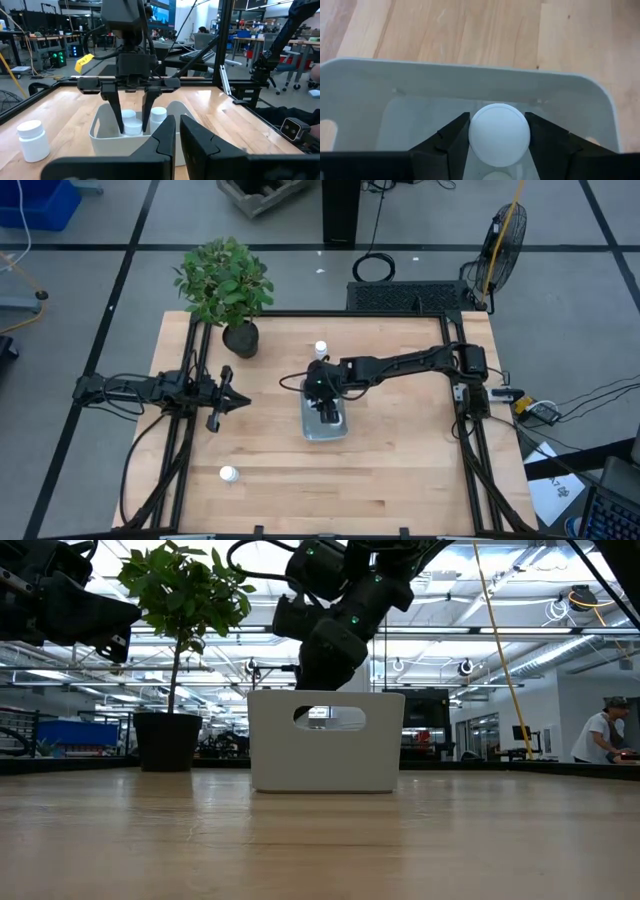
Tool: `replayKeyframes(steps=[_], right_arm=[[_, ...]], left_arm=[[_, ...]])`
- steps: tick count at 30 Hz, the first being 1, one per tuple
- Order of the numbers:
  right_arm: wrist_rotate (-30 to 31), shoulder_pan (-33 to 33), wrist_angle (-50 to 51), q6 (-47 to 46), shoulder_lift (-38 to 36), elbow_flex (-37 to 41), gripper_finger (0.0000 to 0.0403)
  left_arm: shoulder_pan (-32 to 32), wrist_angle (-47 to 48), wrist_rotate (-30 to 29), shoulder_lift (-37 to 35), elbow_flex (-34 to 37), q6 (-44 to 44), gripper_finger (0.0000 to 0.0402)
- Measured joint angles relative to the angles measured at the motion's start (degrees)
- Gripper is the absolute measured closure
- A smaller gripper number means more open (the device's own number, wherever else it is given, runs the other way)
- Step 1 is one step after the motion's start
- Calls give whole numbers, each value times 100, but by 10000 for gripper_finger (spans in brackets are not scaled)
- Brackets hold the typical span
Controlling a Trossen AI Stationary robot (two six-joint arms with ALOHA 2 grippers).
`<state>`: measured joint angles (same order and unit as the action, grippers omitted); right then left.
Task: Pick and place pill bottles into a basket
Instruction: Put the white medicine bottle into the gray bin
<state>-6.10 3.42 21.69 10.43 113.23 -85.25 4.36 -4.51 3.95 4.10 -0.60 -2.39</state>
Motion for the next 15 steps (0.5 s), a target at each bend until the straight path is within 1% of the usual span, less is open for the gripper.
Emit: replayKeyframes(steps=[15], right_arm=[[27,149,-45,110,0,0,183]], left_arm=[[1,0,0,1,0,2,371]])
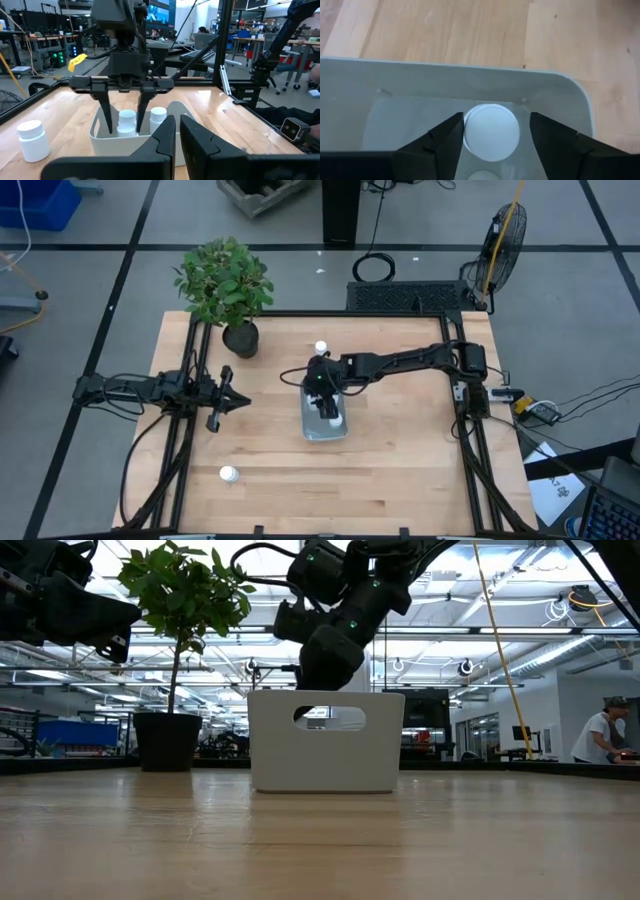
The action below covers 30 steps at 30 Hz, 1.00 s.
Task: Pick and place pill bottles into a basket
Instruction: Put the white medicine bottle into the gray bin
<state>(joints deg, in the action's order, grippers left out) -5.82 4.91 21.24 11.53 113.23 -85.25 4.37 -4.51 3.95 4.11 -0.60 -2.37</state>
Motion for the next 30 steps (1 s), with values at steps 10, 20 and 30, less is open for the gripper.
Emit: replayKeyframes(steps=[10,20,30], right_arm=[[-8,-129,-28,138,-50,0,165],[119,-104,-70,255,-785,0,165],[429,689,-83,283,-1287,0,165]], left_arm=[[1,0,0,1,0,0,371],[1,0,0,1,0,0,371],[-1,2,0,1,0,0,371]])
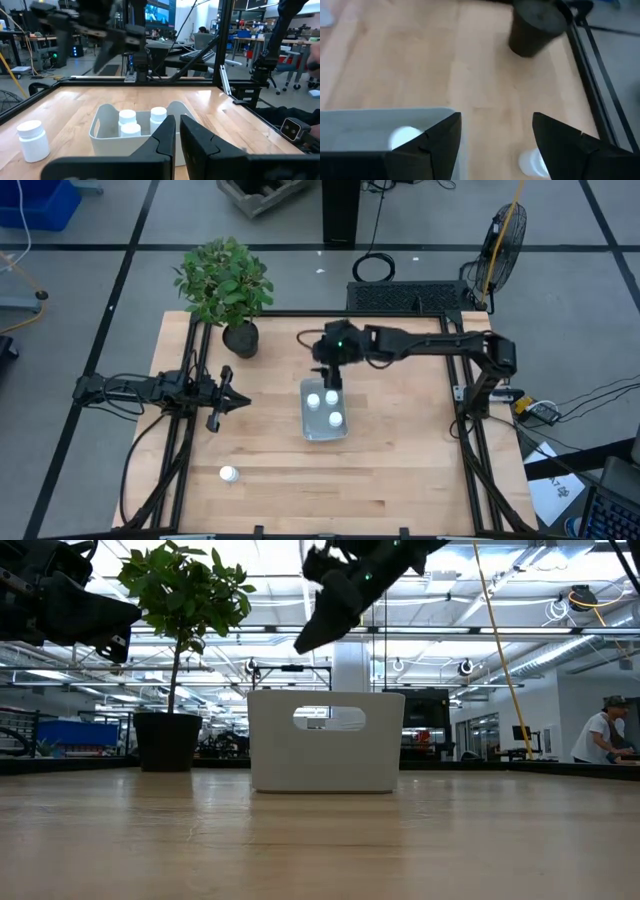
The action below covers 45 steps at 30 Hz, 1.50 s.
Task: Pick and place pill bottles into a basket
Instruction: Put the white medicine bottle into the gray bin
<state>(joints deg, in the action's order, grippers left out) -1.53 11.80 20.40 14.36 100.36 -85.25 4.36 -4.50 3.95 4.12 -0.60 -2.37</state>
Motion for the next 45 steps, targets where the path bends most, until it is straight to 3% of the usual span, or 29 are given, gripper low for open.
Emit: replayKeyframes(steps=[4,10,15,30,45], right_arm=[[-44,437,-18,31,110,0,165],[-708,1097,-151,-194,241,-13,165],[-921,1380,-237,-145,551,-4,165],[-1229,1476,-606,-127,1293,-2,165],[-1240,1562,-601,-210,1443,4,165]], left_arm=[[1,-1,0,-2,0,-1,371],[1,0,0,-1,0,0,371],[0,-2,-2,-2,0,0,371],[2,-2,0,-2,0,0,371],[0,0,0,0,0,0,371]])
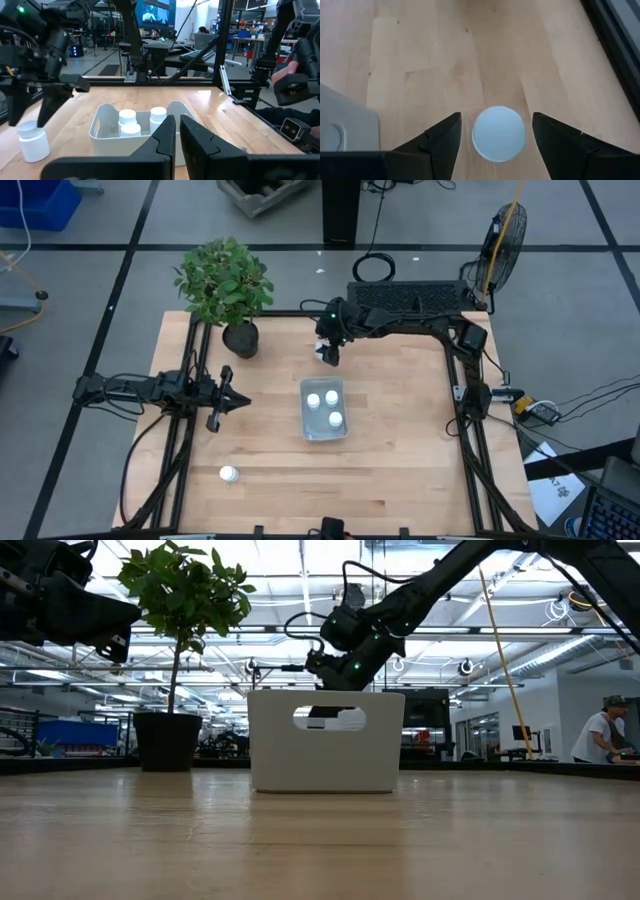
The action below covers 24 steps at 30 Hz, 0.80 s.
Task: Pick and place pill bottles into a basket
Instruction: Put the white medicine bottle into the gray bin
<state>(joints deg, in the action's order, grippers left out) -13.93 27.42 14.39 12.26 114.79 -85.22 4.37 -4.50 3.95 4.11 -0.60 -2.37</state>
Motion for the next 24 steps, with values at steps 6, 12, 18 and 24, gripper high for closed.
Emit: replayKeyframes(steps=[6,12,18,24], right_arm=[[-1,37,-25,-29,202,-1,165],[6,42,-88,-81,341,-1,165],[8,42,-137,-102,365,-4,165],[10,42,-31,-106,360,-4,205]], left_arm=[[-1,1,0,1,0,0,371],[0,1,0,0,0,-1,371],[-1,1,0,1,0,-1,371],[0,1,0,0,0,0,371]])
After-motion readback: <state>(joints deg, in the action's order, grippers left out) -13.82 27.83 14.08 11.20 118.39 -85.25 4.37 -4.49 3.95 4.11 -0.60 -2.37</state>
